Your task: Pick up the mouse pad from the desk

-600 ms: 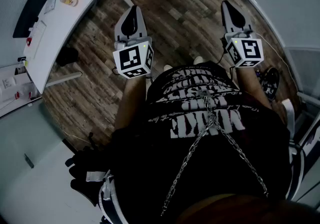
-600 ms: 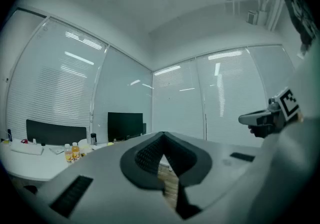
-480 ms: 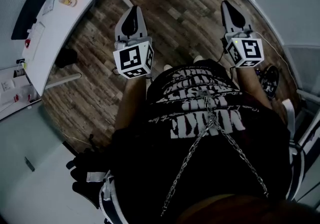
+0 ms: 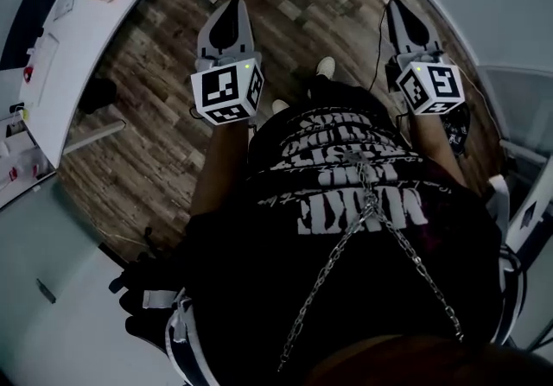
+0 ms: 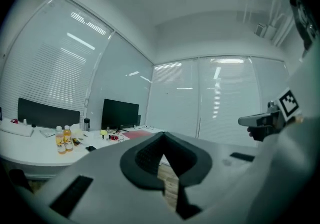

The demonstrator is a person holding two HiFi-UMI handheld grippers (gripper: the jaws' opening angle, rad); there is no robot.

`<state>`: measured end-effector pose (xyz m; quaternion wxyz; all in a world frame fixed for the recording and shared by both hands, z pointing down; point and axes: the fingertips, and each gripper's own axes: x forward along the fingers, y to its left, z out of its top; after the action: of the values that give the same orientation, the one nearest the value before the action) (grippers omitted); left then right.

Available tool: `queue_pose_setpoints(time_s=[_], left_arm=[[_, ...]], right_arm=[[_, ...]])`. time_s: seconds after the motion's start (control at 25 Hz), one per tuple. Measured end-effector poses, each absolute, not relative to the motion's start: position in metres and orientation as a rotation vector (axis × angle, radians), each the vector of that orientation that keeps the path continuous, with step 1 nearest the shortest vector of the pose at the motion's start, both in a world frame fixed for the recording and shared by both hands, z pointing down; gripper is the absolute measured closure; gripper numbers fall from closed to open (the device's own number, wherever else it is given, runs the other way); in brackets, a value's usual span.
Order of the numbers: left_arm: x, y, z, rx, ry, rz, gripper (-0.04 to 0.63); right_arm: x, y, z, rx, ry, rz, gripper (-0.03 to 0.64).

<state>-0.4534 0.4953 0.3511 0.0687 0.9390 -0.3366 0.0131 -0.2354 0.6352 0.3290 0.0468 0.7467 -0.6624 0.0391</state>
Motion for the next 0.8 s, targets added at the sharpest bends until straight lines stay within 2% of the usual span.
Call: queue_pose_setpoints(time_s=[0.44, 0.8], left_arm=[[-0.430, 0.448, 0.380, 2.742, -1.060, 0.160, 0.589], [-0.356, 0.391, 0.392, 2.731, -1.055, 0.215, 0.589]], right_arm=[[-0.186, 0.576, 0.350, 2.254, -2.002, 0.162, 0.618], [-0.127, 0.520, 0.366, 2.207, -2.036, 0.228, 0.618]])
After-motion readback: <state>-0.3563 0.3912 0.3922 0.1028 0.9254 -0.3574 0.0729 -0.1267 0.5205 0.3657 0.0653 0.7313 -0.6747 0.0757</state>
